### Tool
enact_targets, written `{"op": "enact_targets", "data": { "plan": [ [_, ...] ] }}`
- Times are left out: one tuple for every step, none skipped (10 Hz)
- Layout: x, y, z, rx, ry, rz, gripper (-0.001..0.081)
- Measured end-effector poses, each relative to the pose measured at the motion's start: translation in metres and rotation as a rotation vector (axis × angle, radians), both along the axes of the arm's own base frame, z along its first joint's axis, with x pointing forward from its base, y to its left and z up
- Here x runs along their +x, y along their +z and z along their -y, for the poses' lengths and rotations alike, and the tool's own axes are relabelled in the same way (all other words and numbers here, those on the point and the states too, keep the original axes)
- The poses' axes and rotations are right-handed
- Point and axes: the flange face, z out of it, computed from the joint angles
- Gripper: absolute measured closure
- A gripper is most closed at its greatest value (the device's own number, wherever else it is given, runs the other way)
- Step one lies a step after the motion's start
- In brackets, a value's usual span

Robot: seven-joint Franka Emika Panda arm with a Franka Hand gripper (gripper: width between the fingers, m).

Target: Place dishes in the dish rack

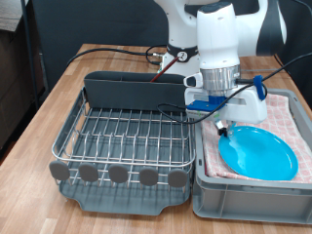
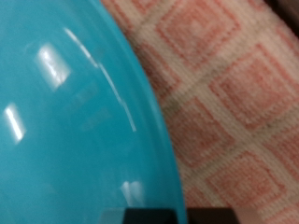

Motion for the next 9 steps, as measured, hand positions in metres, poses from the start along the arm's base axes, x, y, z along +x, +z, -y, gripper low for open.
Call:
{"op": "enact_targets", "data": {
  "plan": [
    [0.002,0.007,-0.001,-0.010,0.000,-0.006,0.0772],
    [0.003,0.015,-0.001,-0.019,0.000,-0.011,0.0778],
    [0.004,0.022,0.000,-0.032,-0.001,-0.023,0.0778],
    [0.005,0.030,0.000,-0.052,-0.003,-0.045,0.0783],
    [0.006,0.039,0.002,-0.074,-0.008,-0.075,0.0784],
    [0.006,0.047,0.003,-0.104,-0.013,-0.106,0.0784],
    [0.006,0.056,0.005,-0.131,-0.026,-0.147,0.0784],
    [0.006,0.066,0.008,-0.160,-0.036,-0.187,0.0784],
    [0.005,0.078,0.011,-0.190,-0.043,-0.223,0.0785]
  ]
}}
